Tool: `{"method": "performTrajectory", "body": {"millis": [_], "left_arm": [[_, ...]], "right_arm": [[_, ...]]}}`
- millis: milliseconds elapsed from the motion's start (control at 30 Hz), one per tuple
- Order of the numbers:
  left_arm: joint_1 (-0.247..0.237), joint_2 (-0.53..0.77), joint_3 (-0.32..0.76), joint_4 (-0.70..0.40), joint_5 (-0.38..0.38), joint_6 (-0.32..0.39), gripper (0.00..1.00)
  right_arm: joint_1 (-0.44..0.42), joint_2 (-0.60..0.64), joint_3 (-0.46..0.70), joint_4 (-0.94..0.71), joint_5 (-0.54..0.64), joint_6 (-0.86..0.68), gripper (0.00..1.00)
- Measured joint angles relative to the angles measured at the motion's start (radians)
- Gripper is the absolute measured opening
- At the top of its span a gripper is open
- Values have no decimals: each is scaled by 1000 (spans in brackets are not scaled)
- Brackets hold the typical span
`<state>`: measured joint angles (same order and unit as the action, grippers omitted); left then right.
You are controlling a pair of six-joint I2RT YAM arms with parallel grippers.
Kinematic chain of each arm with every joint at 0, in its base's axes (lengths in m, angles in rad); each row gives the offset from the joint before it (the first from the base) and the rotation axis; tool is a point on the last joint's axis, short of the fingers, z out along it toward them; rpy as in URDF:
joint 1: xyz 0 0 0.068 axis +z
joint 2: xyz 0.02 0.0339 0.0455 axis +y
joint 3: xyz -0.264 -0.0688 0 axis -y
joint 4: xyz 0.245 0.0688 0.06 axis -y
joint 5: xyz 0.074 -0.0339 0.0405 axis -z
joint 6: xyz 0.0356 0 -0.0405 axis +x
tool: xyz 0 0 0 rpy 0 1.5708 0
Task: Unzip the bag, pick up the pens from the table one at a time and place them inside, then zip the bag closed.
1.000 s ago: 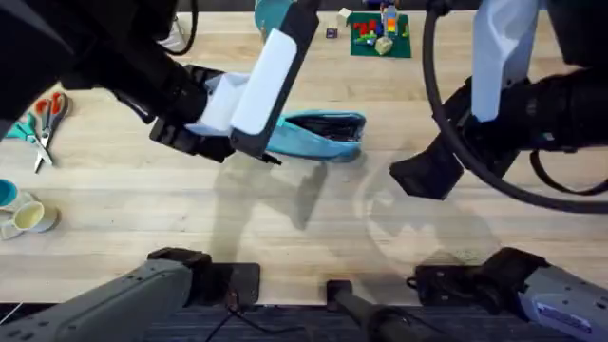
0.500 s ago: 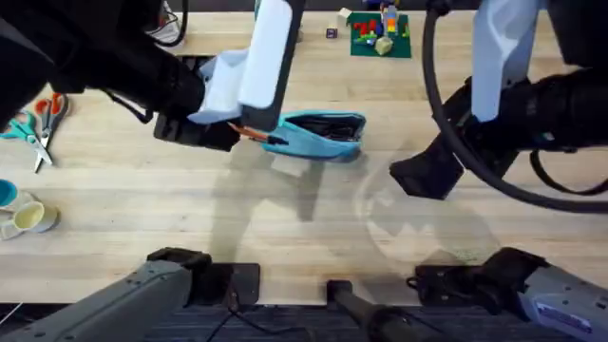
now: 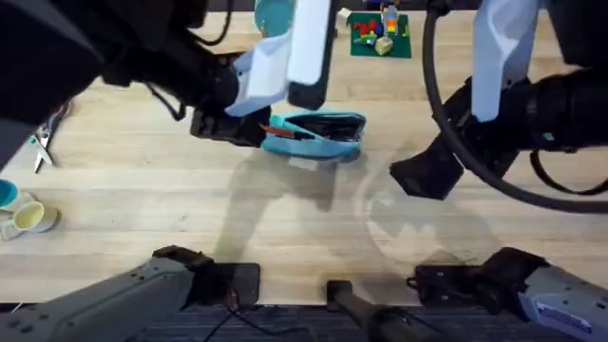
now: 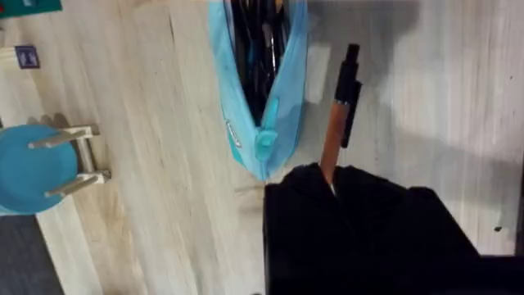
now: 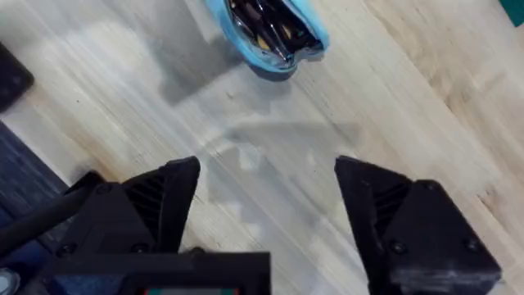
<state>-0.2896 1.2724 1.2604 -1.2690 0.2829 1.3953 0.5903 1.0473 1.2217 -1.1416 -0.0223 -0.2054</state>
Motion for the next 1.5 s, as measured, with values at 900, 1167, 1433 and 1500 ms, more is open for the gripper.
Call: {"method": "performTrajectory", "body": {"millis": [900,1167,1433,1500], "left_arm": [[-197,392,264,-21,10,-118,44],[-199,460,265,23,10,-121,44],[-200,499,265,62,10,-121,44],[-204,504,265,70,10,-121,44]], "right_arm": [[0,0,0,0,0,0,997],[0,0,0,0,0,0,997],[0,0,0,0,0,0,997],[0,0,0,0,0,0,997]]}}
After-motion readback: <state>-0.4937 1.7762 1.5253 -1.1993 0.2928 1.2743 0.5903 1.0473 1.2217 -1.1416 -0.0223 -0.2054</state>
